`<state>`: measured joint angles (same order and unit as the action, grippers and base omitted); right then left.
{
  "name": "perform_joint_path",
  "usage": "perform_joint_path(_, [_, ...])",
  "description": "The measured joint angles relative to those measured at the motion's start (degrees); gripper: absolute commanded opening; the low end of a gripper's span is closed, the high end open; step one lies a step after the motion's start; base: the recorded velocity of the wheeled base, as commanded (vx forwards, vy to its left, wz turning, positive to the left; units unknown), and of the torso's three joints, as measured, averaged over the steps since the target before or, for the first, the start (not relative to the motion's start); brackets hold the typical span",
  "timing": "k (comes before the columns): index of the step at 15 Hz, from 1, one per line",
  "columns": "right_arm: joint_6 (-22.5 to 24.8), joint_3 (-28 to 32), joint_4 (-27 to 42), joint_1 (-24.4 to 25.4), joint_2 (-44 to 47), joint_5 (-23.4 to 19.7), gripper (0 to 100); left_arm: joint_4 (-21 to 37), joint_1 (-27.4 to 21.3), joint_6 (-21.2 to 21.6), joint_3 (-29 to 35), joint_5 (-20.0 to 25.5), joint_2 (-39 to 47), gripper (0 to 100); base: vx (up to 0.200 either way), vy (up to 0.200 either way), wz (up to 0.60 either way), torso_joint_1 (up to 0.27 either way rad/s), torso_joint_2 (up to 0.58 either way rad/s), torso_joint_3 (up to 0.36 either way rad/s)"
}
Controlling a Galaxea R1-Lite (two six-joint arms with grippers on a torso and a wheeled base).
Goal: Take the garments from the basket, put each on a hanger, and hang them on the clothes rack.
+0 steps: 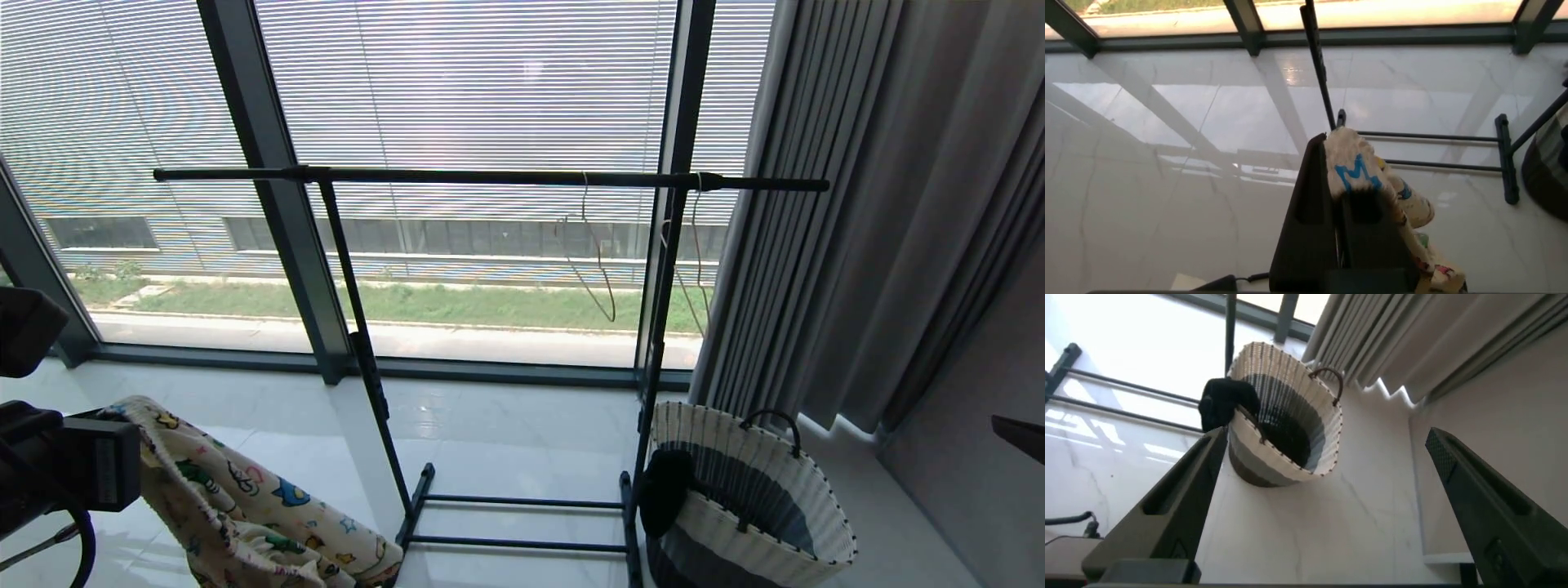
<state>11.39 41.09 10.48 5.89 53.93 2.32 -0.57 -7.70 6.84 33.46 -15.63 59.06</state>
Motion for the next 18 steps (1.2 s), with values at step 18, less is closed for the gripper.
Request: perform_joint_path(18, [-7.1, -1.0, -15.4, 2.8, 9.7, -8.7, 100, 0.0, 0.0, 0.1, 0.8, 0.0, 0.8, 0, 0.200, 0.000, 0.00, 0.003, 0.00, 0.002])
